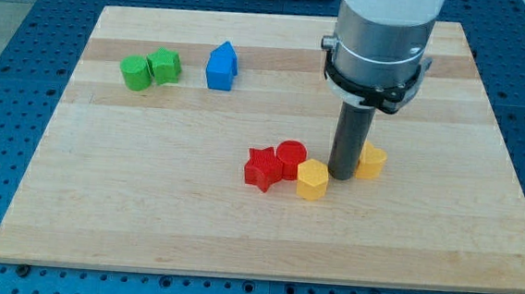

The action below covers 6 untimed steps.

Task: Move the yellow hexagon down to the red circle

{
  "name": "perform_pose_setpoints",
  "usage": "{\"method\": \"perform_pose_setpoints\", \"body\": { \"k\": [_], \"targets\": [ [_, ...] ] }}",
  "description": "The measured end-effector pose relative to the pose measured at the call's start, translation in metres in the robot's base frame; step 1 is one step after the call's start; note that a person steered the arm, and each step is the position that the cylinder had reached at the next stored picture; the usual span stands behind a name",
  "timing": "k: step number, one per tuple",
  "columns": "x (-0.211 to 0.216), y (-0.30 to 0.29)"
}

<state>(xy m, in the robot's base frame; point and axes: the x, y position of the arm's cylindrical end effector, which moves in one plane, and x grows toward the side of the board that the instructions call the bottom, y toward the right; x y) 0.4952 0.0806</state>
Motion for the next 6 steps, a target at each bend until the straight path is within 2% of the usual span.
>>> {"method": "perform_pose_setpoints", "body": {
  "k": [2, 4, 5, 6],
  "targets": [
    [0.037, -0.016],
    [0.035, -0.034],
    [0.036, 0.031],
    [0.011, 0.077]
  ]
}}
